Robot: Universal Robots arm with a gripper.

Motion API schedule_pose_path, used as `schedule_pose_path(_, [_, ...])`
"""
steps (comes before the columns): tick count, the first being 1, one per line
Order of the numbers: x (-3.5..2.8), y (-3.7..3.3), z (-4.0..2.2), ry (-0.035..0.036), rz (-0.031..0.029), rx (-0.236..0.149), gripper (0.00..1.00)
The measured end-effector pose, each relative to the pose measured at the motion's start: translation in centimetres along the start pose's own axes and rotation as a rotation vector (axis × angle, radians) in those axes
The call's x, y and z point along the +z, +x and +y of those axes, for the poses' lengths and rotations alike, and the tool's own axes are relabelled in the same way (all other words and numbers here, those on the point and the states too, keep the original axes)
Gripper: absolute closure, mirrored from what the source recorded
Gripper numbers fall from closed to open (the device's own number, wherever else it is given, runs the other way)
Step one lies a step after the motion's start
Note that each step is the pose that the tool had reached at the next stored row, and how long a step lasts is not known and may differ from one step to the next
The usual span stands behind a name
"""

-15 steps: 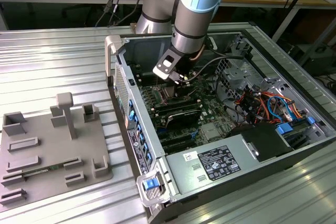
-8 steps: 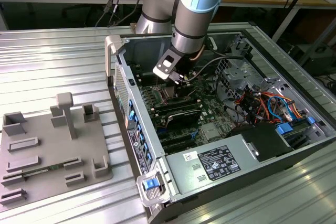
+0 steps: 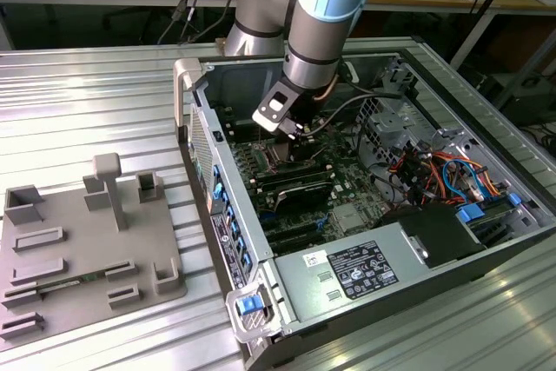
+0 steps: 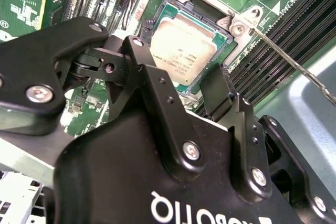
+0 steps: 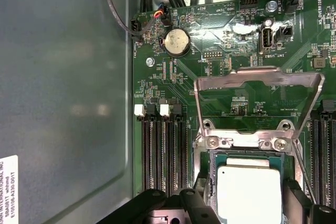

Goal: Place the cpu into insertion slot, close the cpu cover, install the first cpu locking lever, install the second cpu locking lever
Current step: 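Place the cpu into insertion slot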

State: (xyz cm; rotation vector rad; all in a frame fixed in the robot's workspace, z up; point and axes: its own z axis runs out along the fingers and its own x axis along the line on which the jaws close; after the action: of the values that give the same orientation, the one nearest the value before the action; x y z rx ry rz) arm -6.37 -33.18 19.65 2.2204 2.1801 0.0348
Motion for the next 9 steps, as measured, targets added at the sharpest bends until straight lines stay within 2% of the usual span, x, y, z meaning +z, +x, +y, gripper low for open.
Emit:
schedule_pose_path(2, [0.03,0.06,0.00,0.0001,0.0001,0.008,0.37])
schedule_pose_path(9, [0.06,0.06,0.00,0.0002,0.0071,0.008,0.37])
